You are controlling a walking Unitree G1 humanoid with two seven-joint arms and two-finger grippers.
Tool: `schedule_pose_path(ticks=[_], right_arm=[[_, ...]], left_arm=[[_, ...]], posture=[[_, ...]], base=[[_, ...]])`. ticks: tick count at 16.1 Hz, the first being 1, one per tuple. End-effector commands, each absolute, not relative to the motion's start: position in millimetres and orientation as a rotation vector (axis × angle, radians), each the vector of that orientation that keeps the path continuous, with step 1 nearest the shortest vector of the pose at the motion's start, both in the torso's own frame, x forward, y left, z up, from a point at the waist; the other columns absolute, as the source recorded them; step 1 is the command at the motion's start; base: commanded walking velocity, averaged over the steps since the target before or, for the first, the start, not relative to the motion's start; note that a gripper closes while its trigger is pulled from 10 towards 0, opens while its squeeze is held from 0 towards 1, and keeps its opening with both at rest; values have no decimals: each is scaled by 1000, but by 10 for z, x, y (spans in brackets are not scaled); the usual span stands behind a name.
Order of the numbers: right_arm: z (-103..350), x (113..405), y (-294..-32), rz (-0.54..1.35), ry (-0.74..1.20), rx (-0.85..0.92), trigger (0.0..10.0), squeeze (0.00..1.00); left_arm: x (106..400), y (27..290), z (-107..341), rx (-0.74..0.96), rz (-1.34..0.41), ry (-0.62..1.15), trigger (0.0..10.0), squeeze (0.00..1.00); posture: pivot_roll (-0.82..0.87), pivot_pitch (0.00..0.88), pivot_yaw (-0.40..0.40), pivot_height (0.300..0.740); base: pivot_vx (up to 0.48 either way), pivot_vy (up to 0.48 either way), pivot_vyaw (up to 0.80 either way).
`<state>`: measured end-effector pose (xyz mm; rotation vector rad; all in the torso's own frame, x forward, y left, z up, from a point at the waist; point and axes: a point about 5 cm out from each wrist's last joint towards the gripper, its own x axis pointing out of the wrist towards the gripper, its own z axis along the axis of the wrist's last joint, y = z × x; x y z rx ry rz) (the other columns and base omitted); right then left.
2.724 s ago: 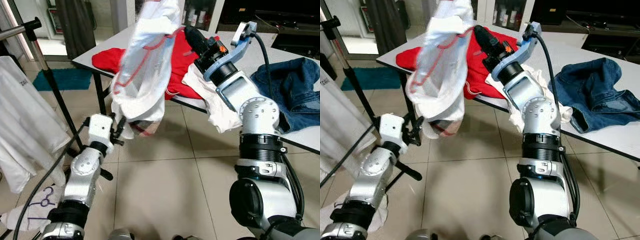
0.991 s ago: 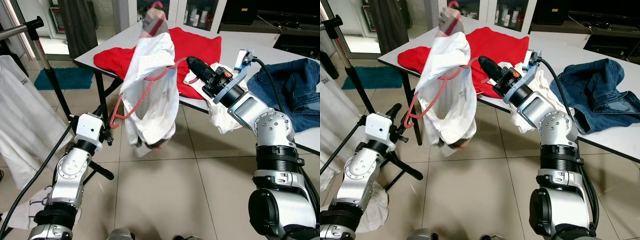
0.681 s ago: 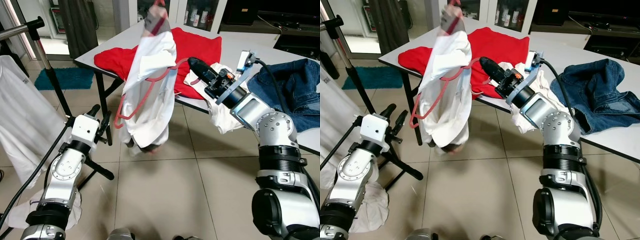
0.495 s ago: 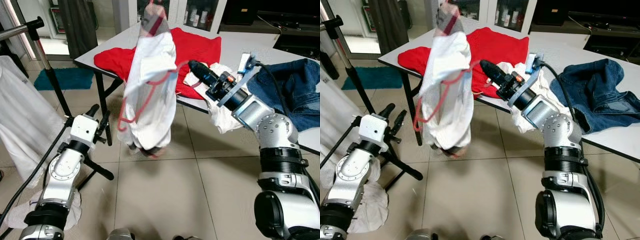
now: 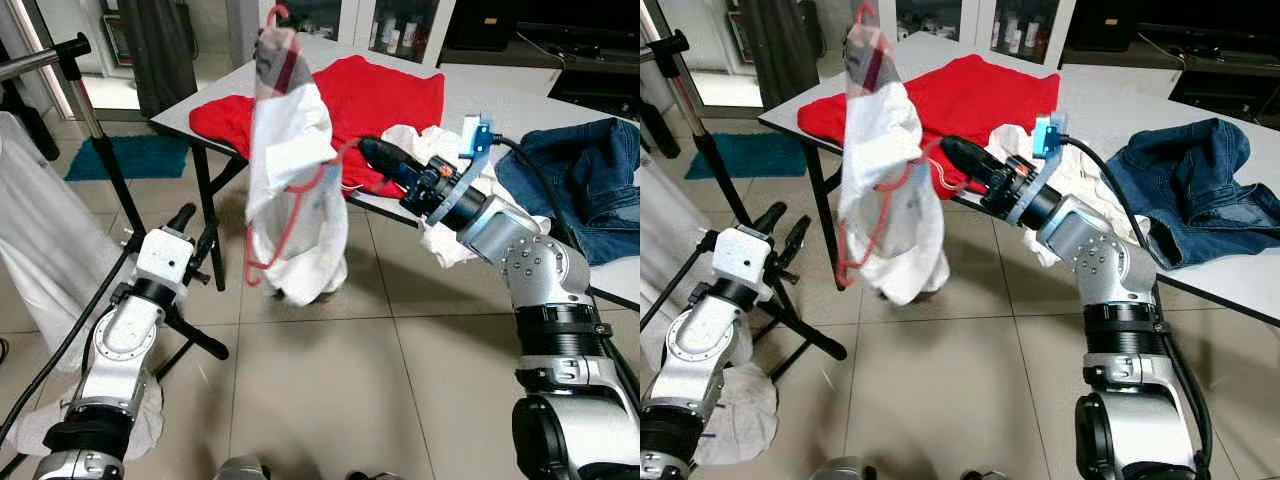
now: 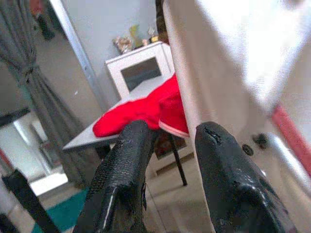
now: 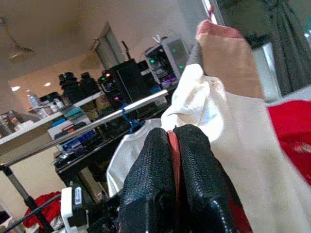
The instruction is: Hang hanger
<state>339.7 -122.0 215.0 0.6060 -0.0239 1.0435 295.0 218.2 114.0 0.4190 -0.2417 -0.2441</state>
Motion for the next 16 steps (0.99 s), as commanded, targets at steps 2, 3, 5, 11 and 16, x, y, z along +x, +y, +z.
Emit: schedule_pose_path(ticks=[2, 3, 5, 11, 16], right_arm=[[2276, 3342, -1180, 1098, -99, 573, 0, 59], [2286, 3325, -1168, 1112, -106, 570, 0, 55], [2295, 3276, -1158, 1152, -118, 560, 0, 55], [2294, 3131, -1132, 1256, -130, 529, 0, 51], [2259, 3048, -1120, 1316, -118, 522, 0, 47]], left_arm=[[2970, 2084, 1261, 429, -302, -304, 10000, 0], [2967, 2050, 1285, 428, -333, -315, 10000, 0], [2966, 2019, 1288, 459, -373, -314, 10000, 1000], [2991, 2043, 1288, 462, -359, -298, 10000, 0], [3032, 2057, 1366, 474, -325, -335, 10000, 0]], posture=[[119, 0, -56, 740], [119, 0, -56, 740], [119, 0, -56, 740], [116, 0, -51, 740], [115, 0, -53, 740]], base=[[0, 0, 0], [0, 0, 0], [0, 0, 0], [0, 0, 0], [0, 0, 0]])
